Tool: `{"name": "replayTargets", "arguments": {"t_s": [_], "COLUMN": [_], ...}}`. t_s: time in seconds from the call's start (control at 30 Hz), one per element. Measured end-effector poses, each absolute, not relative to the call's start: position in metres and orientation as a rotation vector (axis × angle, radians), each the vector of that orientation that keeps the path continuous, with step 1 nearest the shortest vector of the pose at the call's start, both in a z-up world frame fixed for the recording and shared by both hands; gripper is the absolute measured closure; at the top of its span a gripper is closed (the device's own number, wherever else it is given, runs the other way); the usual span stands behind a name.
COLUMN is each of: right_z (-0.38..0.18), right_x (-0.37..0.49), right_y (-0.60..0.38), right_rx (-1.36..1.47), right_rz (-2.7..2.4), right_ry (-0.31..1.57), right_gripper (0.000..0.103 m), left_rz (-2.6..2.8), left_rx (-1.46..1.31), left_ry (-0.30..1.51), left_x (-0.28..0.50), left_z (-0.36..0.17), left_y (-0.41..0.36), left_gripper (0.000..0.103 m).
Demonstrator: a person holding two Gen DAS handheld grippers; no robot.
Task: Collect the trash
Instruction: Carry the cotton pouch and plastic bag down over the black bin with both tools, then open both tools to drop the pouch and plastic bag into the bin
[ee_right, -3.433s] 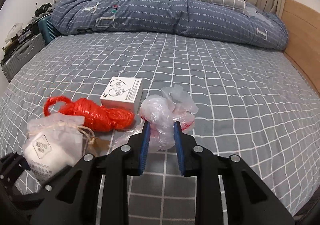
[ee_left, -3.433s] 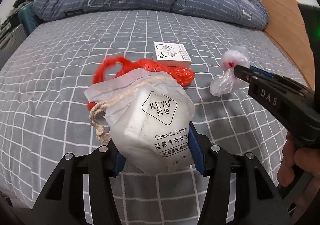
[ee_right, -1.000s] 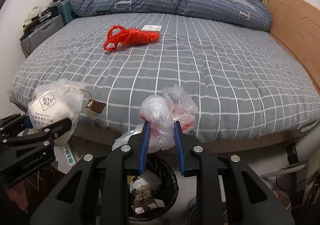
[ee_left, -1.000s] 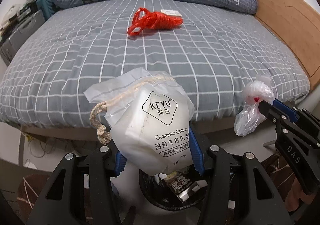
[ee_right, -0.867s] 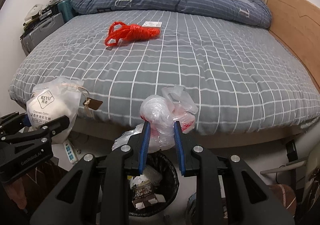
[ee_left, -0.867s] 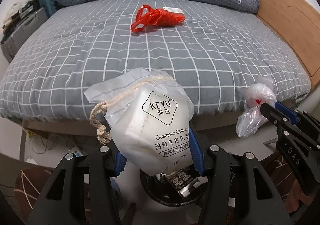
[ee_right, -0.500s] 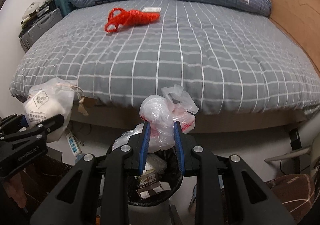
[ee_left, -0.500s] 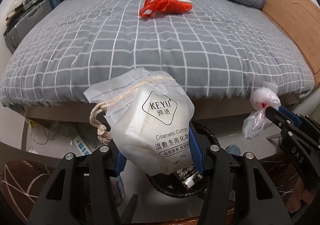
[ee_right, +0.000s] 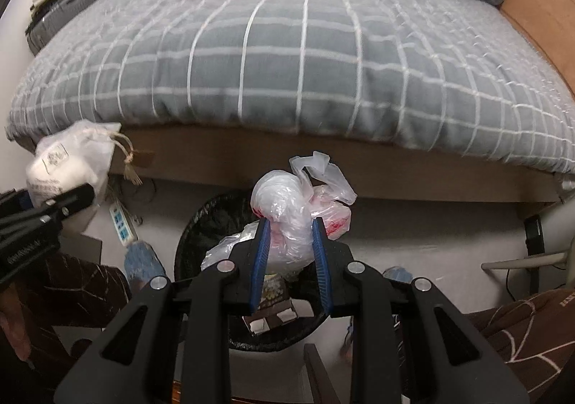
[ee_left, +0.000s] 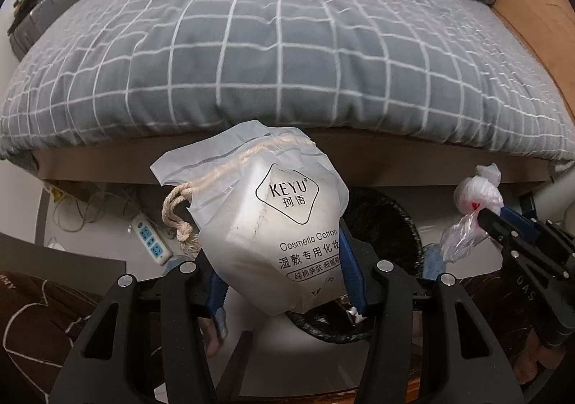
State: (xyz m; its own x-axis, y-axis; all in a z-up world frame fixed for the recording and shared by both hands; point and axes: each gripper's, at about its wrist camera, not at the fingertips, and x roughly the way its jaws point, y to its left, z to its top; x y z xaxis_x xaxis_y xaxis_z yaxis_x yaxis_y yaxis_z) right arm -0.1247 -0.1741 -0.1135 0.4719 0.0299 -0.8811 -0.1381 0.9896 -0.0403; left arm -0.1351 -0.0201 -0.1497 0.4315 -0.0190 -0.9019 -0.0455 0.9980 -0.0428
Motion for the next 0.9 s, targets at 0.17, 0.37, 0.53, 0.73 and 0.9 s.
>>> {"name": "replayTargets", "arguments": {"t_s": [0.17, 0.37, 0.53, 0.73, 0.9], "right_z": [-0.128, -0.134, -0.134, -0.144, -0.141], "right_x": [-0.119, -0.117, -0.117, -0.113, -0.113], "right_y": [-0.163, -0.156, -0.174, -0.211, -0.243], "right_rx": [-0.111, -0.135, -0.132, -0.073, -0.014], "right_rz": [0.124, 0.13, 0.077, -0.002, -0.058], "right_ry": [1.108, 1.106, 1.083, 1.109, 1.093], "right_gripper": [0.079, 0.044, 0.027, 0.019, 0.016], "left_rz": [0.032, 0.025, -0.01, -0.065, -0.109], "left_rx": [-0.07, -0.051, -0.048, -0.026, -0.017], "left_ry": [1.145, 1.162, 1.184, 1.202, 1.209], "left_x": [-0.136, -0.133, -0.125, -0.117, -0.111], "left_z": [-0.157, -0.168, -0.176, -0.183, -0.185], "left_y": [-0.015, -0.018, -0.029, -0.057, -0.079], "left_gripper": [0.052, 0.052, 0.052, 0.052, 0.052]}}
